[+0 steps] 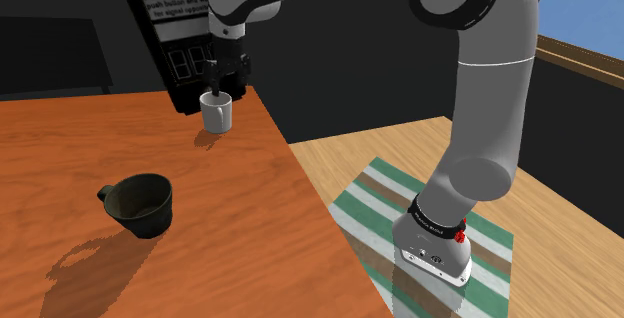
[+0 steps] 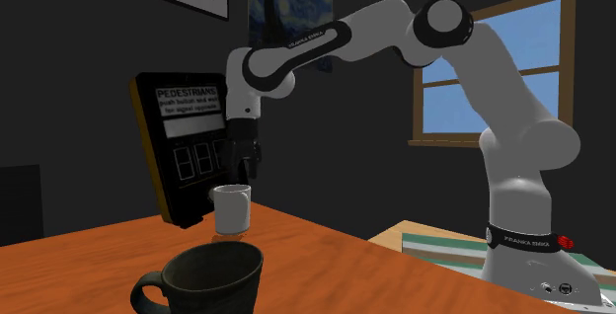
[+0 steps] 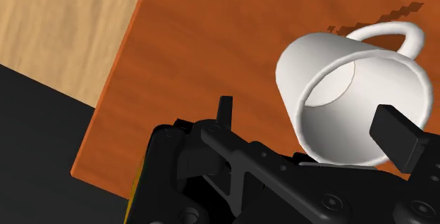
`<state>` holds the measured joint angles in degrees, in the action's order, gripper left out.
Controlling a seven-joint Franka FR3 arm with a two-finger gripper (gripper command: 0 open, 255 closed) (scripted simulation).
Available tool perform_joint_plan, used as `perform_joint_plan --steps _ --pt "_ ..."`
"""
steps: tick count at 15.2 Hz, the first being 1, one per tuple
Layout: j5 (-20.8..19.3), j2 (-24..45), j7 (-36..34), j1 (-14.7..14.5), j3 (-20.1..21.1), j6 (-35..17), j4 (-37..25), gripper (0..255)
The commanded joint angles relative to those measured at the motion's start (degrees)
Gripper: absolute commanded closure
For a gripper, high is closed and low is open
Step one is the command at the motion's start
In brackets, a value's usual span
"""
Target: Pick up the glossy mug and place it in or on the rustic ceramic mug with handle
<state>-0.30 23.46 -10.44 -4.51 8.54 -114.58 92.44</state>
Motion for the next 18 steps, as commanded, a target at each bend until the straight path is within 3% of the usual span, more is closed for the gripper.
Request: perform_joint_plan --steps 1,7,15,16,18 --pt "-0.1 1.74 -0.14 -0.25 0.04 -0.92 -0.66 0" --pt "-0.31 3.21 -0.26 -0.4 -0.03 -4.57 1.54 0" --pt "-0.31 3.23 -0.27 -0.4 -0.03 -4.56 1.51 0" --pt "-0.31 3.25 -0.25 -0.39 -0.03 -4.55 1.47 255" --pt "-0.3 3.17 -0.28 -0.4 -0.02 -4.62 1.62 255"
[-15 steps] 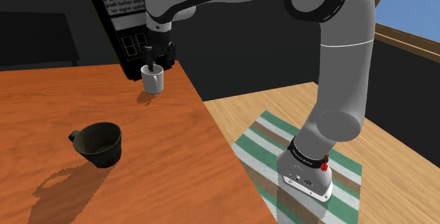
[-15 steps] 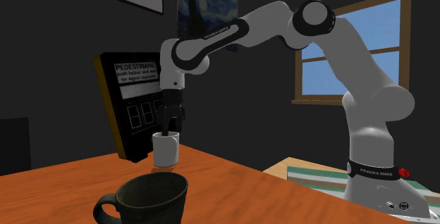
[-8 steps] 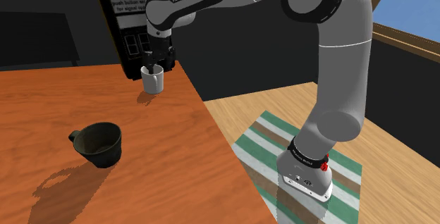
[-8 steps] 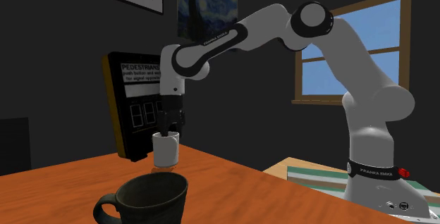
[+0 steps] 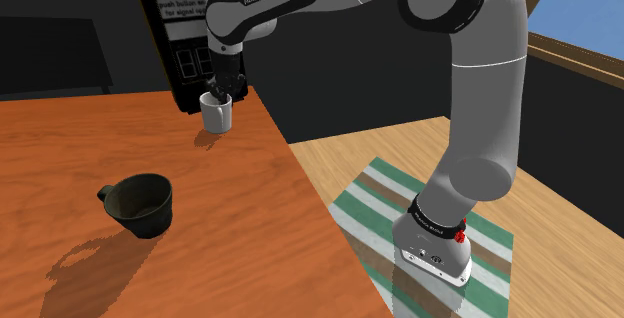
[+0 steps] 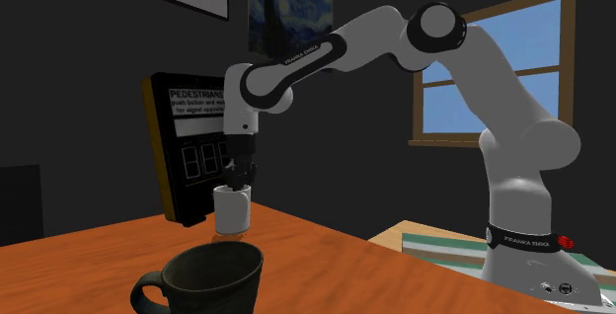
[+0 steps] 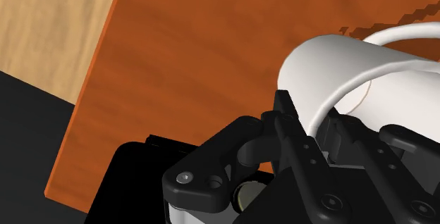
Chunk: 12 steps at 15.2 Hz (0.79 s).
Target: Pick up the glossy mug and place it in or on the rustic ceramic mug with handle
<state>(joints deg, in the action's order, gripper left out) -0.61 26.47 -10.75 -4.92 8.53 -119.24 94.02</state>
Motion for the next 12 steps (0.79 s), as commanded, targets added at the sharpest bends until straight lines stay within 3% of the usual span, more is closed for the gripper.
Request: perform_joint_plan --steps 1,7,12 --pt "0.01 0.11 0.0 -0.01 0.0 -0.03 0.15 255" --pt "0.0 0.22 0.05 0.01 -0.01 0.1 -0.07 255" --pt "0.19 -1.26 0.03 0.08 0.1 3.29 -1.8 255"
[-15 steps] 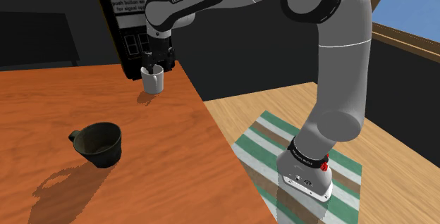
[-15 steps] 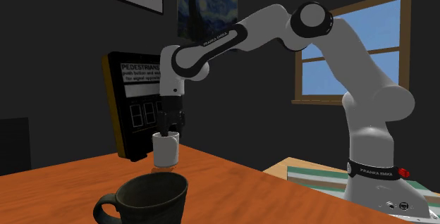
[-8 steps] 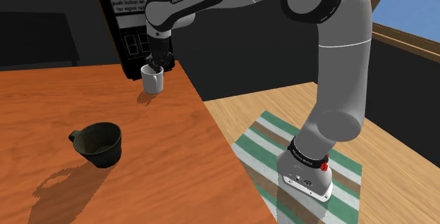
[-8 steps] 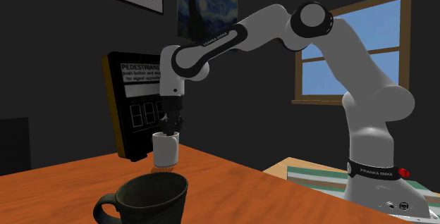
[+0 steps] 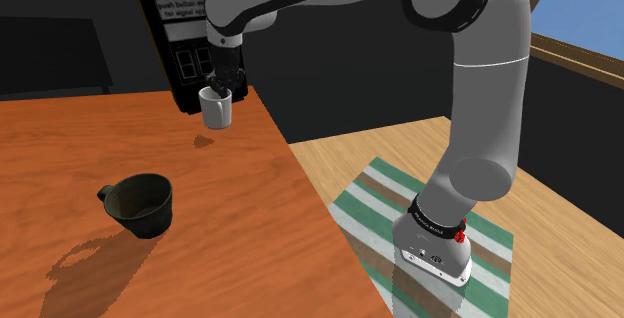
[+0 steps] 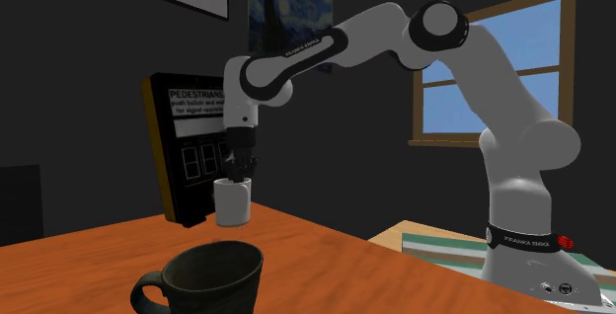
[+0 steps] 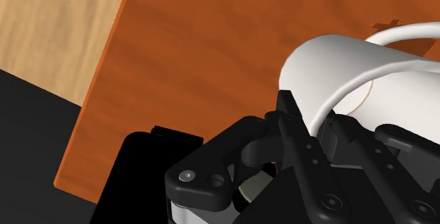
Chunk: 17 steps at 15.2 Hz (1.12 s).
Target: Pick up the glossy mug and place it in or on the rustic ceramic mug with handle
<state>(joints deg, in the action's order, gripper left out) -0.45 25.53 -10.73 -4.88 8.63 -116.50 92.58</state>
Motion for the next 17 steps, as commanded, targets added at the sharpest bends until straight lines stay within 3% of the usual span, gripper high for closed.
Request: perform_joint_plan --steps 1,17 --pt "0.06 -0.56 0.0 0.05 0.01 1.21 -0.79 255" --pt "0.38 -3.19 -0.22 0.04 0.24 12.33 -9.31 255"
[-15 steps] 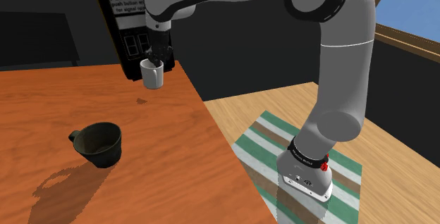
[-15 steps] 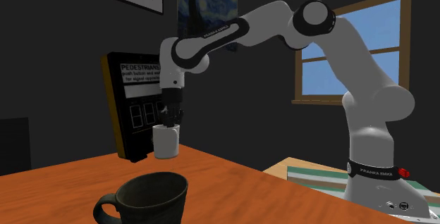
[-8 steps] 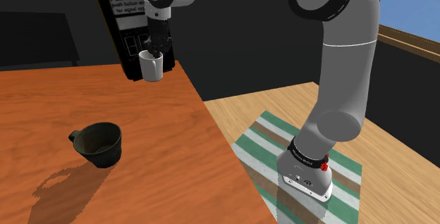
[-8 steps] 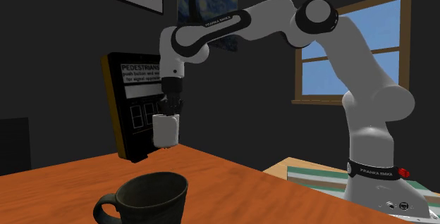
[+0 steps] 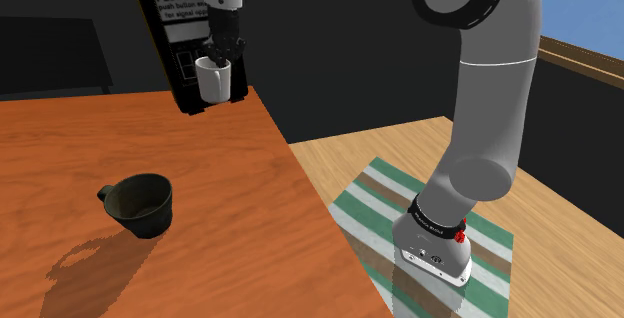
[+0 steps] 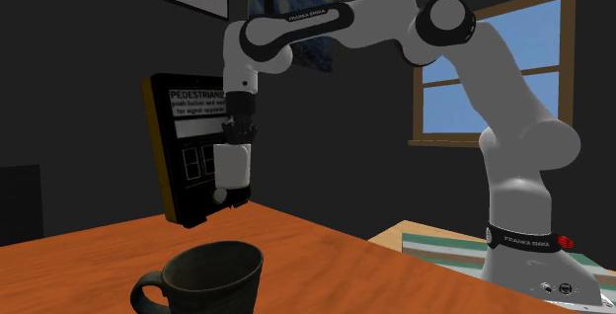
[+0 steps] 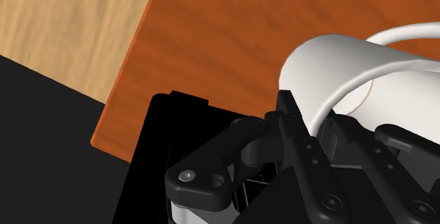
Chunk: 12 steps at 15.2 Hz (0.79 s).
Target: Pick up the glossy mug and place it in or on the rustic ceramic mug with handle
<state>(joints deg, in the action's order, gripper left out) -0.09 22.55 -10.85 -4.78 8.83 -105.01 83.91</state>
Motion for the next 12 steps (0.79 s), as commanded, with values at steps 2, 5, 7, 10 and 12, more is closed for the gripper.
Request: perform_joint_plan --steps 2,5,7,10,12 --pt "0.02 -0.31 -0.15 -0.09 0.06 2.33 -2.02 255" --pt "0.02 -0.35 -0.23 -0.15 0.09 4.62 -4.28 255" --pt "0.01 -0.3 -0.29 -0.19 0.11 6.18 -5.9 255" --pt "-0.03 -0.09 -0.38 -0.28 0.13 8.6 -8.52 255" --pt "0.02 -1.15 -1.44 -0.94 0.48 8.36 -7.28 255"
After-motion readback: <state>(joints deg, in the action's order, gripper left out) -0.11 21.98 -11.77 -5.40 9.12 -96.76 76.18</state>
